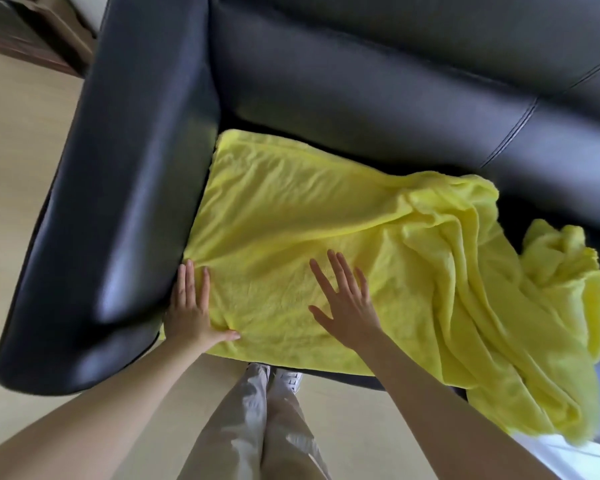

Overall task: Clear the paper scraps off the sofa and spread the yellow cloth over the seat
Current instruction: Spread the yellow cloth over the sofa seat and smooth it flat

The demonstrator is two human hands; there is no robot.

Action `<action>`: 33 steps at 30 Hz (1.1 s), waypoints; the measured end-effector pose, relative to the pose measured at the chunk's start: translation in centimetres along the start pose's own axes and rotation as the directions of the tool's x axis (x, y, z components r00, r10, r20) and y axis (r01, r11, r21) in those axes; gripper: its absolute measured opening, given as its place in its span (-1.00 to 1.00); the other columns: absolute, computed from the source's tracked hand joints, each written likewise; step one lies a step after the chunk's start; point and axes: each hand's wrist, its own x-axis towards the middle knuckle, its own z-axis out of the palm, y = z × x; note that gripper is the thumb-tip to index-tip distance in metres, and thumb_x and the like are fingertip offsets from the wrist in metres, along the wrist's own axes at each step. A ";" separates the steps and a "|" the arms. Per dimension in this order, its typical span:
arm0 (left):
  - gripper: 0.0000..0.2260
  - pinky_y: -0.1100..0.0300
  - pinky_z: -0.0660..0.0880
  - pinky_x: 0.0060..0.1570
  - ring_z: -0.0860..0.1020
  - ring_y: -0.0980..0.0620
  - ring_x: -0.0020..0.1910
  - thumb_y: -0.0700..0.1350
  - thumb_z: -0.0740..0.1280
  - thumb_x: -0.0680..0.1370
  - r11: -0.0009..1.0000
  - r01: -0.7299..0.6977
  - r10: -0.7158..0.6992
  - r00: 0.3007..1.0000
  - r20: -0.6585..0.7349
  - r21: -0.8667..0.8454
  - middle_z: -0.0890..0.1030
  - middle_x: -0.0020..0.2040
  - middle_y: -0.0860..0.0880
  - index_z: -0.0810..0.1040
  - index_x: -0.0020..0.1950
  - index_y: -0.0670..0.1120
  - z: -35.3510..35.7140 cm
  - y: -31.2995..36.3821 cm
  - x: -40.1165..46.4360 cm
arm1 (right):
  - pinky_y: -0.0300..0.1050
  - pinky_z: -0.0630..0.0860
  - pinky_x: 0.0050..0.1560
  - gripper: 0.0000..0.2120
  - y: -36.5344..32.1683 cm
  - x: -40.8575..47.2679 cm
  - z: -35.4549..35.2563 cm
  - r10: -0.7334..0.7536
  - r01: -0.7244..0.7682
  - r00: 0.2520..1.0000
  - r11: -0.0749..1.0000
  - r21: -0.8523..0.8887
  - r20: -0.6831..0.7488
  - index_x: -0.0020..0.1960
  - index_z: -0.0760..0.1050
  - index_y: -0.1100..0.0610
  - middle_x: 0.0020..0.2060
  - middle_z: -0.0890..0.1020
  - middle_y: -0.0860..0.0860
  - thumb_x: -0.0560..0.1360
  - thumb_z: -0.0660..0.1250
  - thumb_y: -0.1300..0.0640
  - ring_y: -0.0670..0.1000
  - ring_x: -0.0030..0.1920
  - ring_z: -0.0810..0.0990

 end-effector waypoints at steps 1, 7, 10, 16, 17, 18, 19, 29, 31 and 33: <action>0.38 0.04 -0.59 0.32 -0.52 -0.14 0.42 0.54 0.33 0.10 1.000 0.014 -0.014 1.000 -0.007 0.003 -0.49 0.45 -0.24 -0.43 0.47 -0.17 -0.3 0.8 -0.2 | 0.21 0.10 0.45 -0.25 0.0 -0.2 0.0 0.009 -0.009 1.000 1.000 -0.003 0.002 0.57 -0.09 -0.06 0.56 -0.07 0.09 0.51 0.16 -0.26 0.09 0.55 -0.08; 0.43 -0.16 -0.26 0.47 -0.40 -0.22 0.48 0.48 0.43 0.04 0.981 -0.194 0.191 0.978 -0.084 -0.026 -0.45 0.47 -0.24 -0.44 0.49 -0.14 -1.4 5.3 -0.3 | 0.23 -0.15 0.44 -0.12 -0.5 0.4 0.1 0.066 -0.066 0.997 0.998 0.002 0.037 0.55 -0.21 -0.10 0.55 -0.20 0.11 0.45 0.23 -0.31 0.13 0.54 -0.23; 0.43 -0.21 -0.21 0.47 -0.41 -0.22 0.47 0.40 0.51 0.04 0.973 -0.232 0.232 0.973 -0.010 0.003 -0.49 0.46 -0.22 -0.47 0.48 -0.05 -1.5 6.2 0.0 | 0.25 -0.23 0.43 -0.05 -0.4 0.5 0.4 0.076 -0.078 0.994 0.997 0.028 0.085 0.55 -0.25 -0.12 0.53 -0.29 0.09 0.41 0.28 -0.32 0.12 0.52 -0.33; 0.46 -0.37 -0.12 0.38 -0.49 -0.19 0.44 0.37 0.54 -0.02 0.988 -0.154 0.152 0.984 0.097 0.016 -0.60 0.40 -0.11 -0.53 0.44 0.10 -2.4 4.7 0.7 | 0.25 -0.05 0.45 -0.03 0.0 -0.3 0.7 0.062 -0.065 0.997 0.997 0.050 0.055 0.56 -0.16 -0.09 0.55 -0.19 0.11 0.38 0.35 -0.27 0.11 0.54 -0.22; 0.46 -0.38 -0.11 0.39 -0.49 -0.18 0.43 0.36 0.55 -0.02 0.989 -0.150 0.148 0.984 0.101 0.015 -0.60 0.40 -0.10 -0.52 0.44 0.11 -2.5 4.4 0.8 | 0.23 0.03 0.46 -0.05 0.1 -0.5 0.7 0.060 -0.062 0.997 0.996 0.063 0.042 0.56 -0.13 -0.07 0.55 -0.15 0.12 0.39 0.36 -0.24 0.12 0.55 -0.17; 0.46 -0.39 -0.10 0.40 -0.50 -0.18 0.43 0.35 0.56 -0.03 0.989 -0.149 0.146 0.983 0.108 0.016 -0.61 0.39 -0.09 -0.50 0.45 0.11 -2.8 4.3 0.9 | 0.20 0.11 0.45 -0.07 0.4 -0.7 0.7 0.059 -0.060 0.998 0.996 0.072 0.020 0.57 -0.09 -0.05 0.55 -0.09 0.14 0.39 0.36 -0.22 0.13 0.55 -0.10; 0.46 -0.39 -0.09 0.40 -0.50 -0.18 0.43 0.35 0.56 -0.03 0.990 -0.143 0.140 0.984 0.111 0.015 -0.61 0.39 -0.09 -0.50 0.45 0.11 -2.8 4.0 0.9 | 0.17 0.18 0.42 -0.10 0.6 -0.9 0.7 0.060 -0.060 0.998 0.995 0.079 0.003 0.57 -0.04 -0.02 0.55 -0.01 0.17 0.40 0.36 -0.21 0.15 0.55 -0.01; 0.13 -0.23 -0.15 0.46 -0.32 -0.12 0.52 0.65 -0.08 0.17 0.984 -0.181 0.180 0.977 -0.116 0.001 -0.39 0.51 -0.15 -0.40 0.50 0.05 -5.3 8.9 -0.2 | 0.15 0.45 0.21 -0.26 5.5 -4.0 -2.3 0.257 -0.251 0.962 0.966 0.068 -0.095 0.44 0.34 0.11 0.36 0.40 0.25 0.34 0.47 -0.09 0.24 0.32 0.45; 0.06 -0.19 -0.10 0.49 -0.29 -0.14 0.53 0.59 -0.08 0.22 0.971 -0.234 0.239 0.961 -0.139 0.047 -0.37 0.52 -0.17 -0.43 0.49 0.04 -6.1 11.9 -0.3 | 0.17 0.38 0.28 -0.28 6.7 -4.4 -3.4 0.291 -0.281 0.951 0.955 0.094 -0.105 0.48 0.27 0.11 0.40 0.34 0.25 0.40 0.42 -0.06 0.26 0.35 0.39; 0.01 -0.17 -0.10 0.50 -0.28 -0.13 0.53 0.54 -0.02 0.29 0.954 -0.289 0.298 0.943 -0.150 0.077 -0.37 0.52 -0.16 -0.45 0.48 0.05 -6.6 15.3 -0.3 | 0.16 0.29 0.34 -0.31 8.0 -4.8 -4.3 0.322 -0.309 0.940 0.944 0.120 -0.110 0.51 0.20 0.09 0.45 0.26 0.24 0.45 0.35 -0.04 0.25 0.39 0.32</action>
